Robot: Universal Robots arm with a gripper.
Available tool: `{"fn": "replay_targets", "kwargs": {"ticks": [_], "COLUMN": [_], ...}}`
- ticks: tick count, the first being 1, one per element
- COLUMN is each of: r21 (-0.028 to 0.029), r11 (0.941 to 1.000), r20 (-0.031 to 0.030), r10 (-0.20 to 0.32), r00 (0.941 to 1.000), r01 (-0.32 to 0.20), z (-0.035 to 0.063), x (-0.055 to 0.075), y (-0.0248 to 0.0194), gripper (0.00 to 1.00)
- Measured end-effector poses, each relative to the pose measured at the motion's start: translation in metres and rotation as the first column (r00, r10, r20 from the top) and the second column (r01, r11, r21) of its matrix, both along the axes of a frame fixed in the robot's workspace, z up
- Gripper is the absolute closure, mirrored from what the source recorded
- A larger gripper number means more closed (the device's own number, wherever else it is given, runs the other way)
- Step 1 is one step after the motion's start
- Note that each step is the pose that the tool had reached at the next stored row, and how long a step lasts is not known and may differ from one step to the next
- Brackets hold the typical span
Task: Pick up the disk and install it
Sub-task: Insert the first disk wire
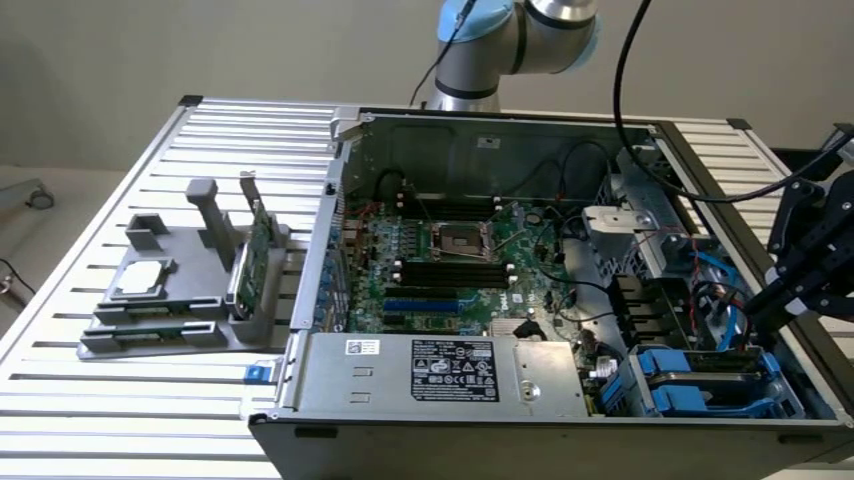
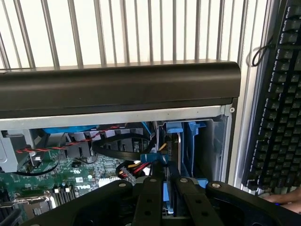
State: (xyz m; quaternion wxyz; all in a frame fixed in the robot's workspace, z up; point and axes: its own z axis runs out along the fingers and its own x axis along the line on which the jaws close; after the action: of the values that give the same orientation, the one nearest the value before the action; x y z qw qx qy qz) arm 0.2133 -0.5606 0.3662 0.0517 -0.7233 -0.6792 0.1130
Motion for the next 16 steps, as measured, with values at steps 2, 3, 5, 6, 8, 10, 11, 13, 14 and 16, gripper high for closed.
{"fn": "replay_targets", "kwargs": {"ticks": [2,3,5,6,8,10,11,13,14,16], "r21": [0.0000,0.0002,0.0001,0.0000,-0.0011,-0.0048,-0.0060,-0.0076,-0.0077,-0.0078], "r11": [1.0000,1.0000,1.0000,1.0000,1.0000,1.0000,1.0000,0.9999,0.9999,0.9999], "r20": [0.0000,-0.0001,-0.0001,-0.0001,0.0000,-0.0001,0.0000,-0.0001,0.0006,0.0031], "r10": [0.000,0.001,0.003,0.004,0.006,0.007,0.007,0.007,0.007,0.007], "r00": [1.0000,1.0000,1.0000,1.0000,1.0000,1.0000,1.0000,1.0000,1.0000,1.0000], "r01": [0.000,-0.001,-0.003,-0.004,-0.006,-0.007,-0.007,-0.007,-0.007,-0.007], "z": [0.0010,0.0011,0.0015,0.0020,0.0034,0.0063,0.0078,0.0101,0.0106,0.0106], "x": [0.000,0.000,0.000,0.000,0.000,-0.001,-0.002,-0.005,-0.008,-0.014], "y": [0.0049,0.0078,0.0138,0.0173,0.0245,0.0282,0.0288,0.0290,0.0290,0.0290], "gripper": [0.84,0.84,0.84,0.84,0.84,0.84,0.84,0.84,0.84,0.84]}}
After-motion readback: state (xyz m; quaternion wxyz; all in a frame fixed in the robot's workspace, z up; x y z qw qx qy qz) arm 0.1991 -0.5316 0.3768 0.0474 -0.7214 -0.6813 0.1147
